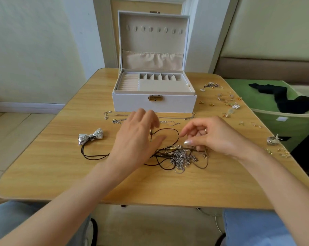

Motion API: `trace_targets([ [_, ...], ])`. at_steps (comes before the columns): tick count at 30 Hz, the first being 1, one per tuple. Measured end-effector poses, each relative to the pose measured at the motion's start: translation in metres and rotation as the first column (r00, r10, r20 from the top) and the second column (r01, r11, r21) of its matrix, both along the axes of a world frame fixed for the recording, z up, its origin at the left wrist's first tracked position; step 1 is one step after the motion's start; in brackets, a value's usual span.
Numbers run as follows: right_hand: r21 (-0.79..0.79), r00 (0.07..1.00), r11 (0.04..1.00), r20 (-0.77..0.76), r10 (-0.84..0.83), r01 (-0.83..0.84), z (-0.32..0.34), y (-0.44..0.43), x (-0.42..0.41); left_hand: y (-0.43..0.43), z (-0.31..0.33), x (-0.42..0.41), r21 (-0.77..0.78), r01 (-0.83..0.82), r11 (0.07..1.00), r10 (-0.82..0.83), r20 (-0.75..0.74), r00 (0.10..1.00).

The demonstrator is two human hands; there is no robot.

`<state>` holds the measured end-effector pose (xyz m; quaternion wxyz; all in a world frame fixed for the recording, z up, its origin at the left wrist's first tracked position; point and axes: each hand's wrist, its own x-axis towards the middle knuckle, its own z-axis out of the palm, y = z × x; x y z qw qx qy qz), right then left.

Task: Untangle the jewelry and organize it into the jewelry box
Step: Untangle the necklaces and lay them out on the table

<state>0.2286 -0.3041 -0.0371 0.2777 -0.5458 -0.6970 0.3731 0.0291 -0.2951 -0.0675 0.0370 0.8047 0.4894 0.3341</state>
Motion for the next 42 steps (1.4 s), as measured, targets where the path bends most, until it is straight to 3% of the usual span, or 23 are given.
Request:
trace_targets([
  [4, 0.023, 0.974, 0.999, -0.223, -0.032, 0.038, 0.01, -0.001, 0.003, -0.003, -0.006, 0.009, -0.133, 0.17, 0.976, -0.186, -0.118, 0.975],
  [6, -0.01, 0.943, 0.999, -0.33, -0.052, 0.052, 0.014, -0.001, 0.007, -0.001, -0.008, 0.008, -0.168, 0.184, 0.969, -0.199, -0.078, 0.977],
  [8, -0.04, 0.886, 0.999, -0.462, -0.044, 0.029, 0.016, 0.0, 0.012, 0.001, -0.004, 0.006, -0.211, 0.211, 0.954, -0.205, 0.054, 0.977],
  [11, -0.115, 0.701, 0.993, -0.709, -0.078, -0.007, 0.02, 0.0, 0.019, 0.004, 0.002, 0.001, -0.332, 0.247, 0.91, -0.146, 0.3, 0.943],
  [13, -0.139, 0.647, 0.99, -0.758, -0.082, -0.037, 0.022, 0.0, 0.023, 0.004, 0.005, -0.001, -0.416, 0.29, 0.862, -0.065, 0.477, 0.877],
  [16, -0.118, 0.791, 0.993, -0.609, -0.054, -0.023, 0.022, -0.001, 0.026, 0.003, 0.007, -0.002, -0.502, 0.34, 0.795, 0.062, 0.626, 0.778],
  [20, -0.097, 0.965, 0.995, -0.262, -0.014, -0.011, 0.025, -0.004, 0.025, 0.006, 0.007, -0.005, -0.492, 0.289, 0.821, 0.089, 0.61, 0.787],
  [23, -0.005, 0.991, 0.999, 0.127, -0.048, 0.049, 0.017, -0.002, 0.027, 0.01, 0.007, -0.008, -0.476, 0.242, 0.845, 0.106, 0.594, 0.798],
  [25, 0.035, 0.961, 0.997, 0.265, -0.073, 0.066, 0.012, -0.001, 0.029, 0.011, 0.007, -0.01, -0.466, 0.222, 0.857, 0.108, 0.583, 0.805],
  [28, 0.034, 0.97, 0.998, 0.234, -0.063, 0.057, 0.012, -0.001, 0.027, 0.011, 0.008, -0.01, -0.476, 0.236, 0.847, 0.115, 0.599, 0.793],
  [31, 0.03, 0.999, 0.999, 0.009, -0.039, 0.039, 0.018, -0.003, 0.022, 0.01, 0.007, -0.01, -0.505, 0.251, 0.825, 0.123, 0.596, 0.793],
  [33, 0.018, 0.997, 0.999, -0.061, -0.039, 0.04, 0.02, -0.004, 0.02, 0.011, 0.006, -0.011, -0.502, 0.224, 0.835, 0.108, 0.55, 0.828],
  [35, 0.04, 0.999, 0.998, 0.005, -0.049, 0.049, 0.017, -0.002, 0.017, 0.012, 0.004, -0.013, -0.489, 0.187, 0.852, 0.101, 0.503, 0.858],
  [39, 0.304, 0.905, 0.949, 0.375, -0.198, 0.082, 0.001, 0.001, 0.012, 0.013, 0.002, -0.017, -0.411, 0.11, 0.905, 0.075, 0.409, 0.91],
  [42, 0.335, 0.948, 0.942, 0.305, -0.091, -0.017, -0.006, -0.001, -0.006, 0.011, 0.003, -0.021, -0.314, 0.078, 0.946, 0.021, 0.3, 0.954],
])
